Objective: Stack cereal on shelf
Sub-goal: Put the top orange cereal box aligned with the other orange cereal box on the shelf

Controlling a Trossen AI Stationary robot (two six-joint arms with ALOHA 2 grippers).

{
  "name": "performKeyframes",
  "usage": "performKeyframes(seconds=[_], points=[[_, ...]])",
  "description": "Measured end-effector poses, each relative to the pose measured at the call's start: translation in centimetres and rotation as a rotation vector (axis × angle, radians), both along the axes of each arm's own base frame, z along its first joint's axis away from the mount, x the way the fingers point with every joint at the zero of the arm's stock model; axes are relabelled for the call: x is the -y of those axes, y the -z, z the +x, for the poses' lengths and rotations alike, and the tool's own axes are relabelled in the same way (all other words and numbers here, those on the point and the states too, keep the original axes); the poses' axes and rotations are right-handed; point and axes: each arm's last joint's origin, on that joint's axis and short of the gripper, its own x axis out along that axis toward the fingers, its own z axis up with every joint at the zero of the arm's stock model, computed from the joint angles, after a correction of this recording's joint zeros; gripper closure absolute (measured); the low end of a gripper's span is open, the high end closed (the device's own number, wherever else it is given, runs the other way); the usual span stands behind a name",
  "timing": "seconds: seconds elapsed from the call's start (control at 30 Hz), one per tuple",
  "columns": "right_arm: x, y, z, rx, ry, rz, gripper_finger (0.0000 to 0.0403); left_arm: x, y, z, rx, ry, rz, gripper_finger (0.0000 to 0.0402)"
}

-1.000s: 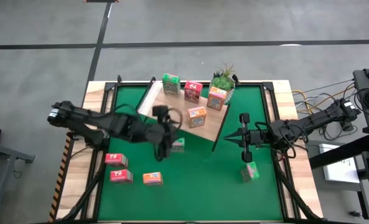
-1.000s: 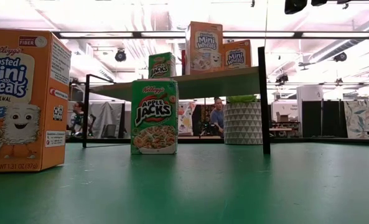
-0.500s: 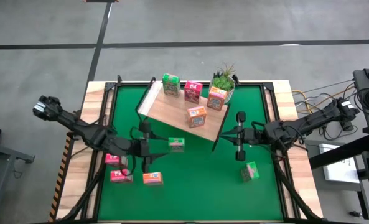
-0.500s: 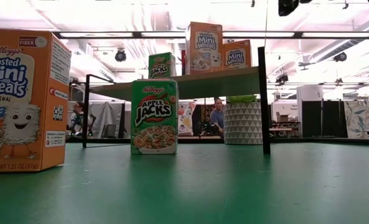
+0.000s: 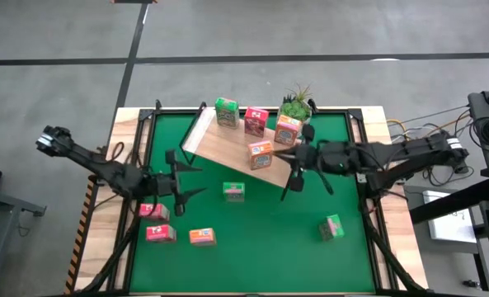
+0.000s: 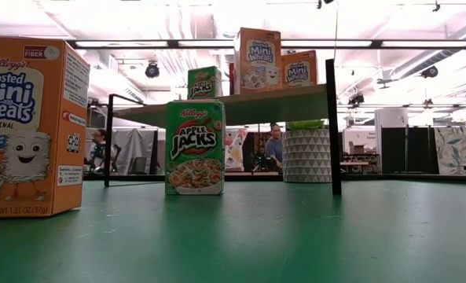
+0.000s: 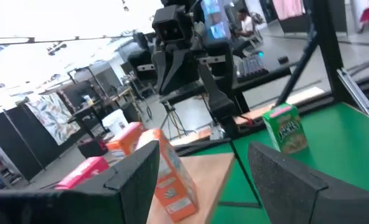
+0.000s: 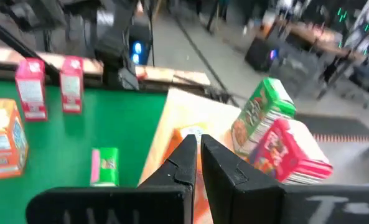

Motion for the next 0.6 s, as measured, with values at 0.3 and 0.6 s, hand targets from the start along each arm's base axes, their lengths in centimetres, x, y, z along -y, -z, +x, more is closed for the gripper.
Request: performKeyframes(seconds=[0.3, 0.6], points=[[2.6, -4.4, 2.1, -0.206, -0.007, 0.069, 0.0390, -0.8, -0.1, -1.3, 0.037, -0.044, -0.029, 0.0174], [3.5, -5.8, 3.4, -0.305, -0.027, 0.179, 0.0334, -0.8, -0.1, -1.3, 0.035, -0.059, -0.023, 0.0174]])
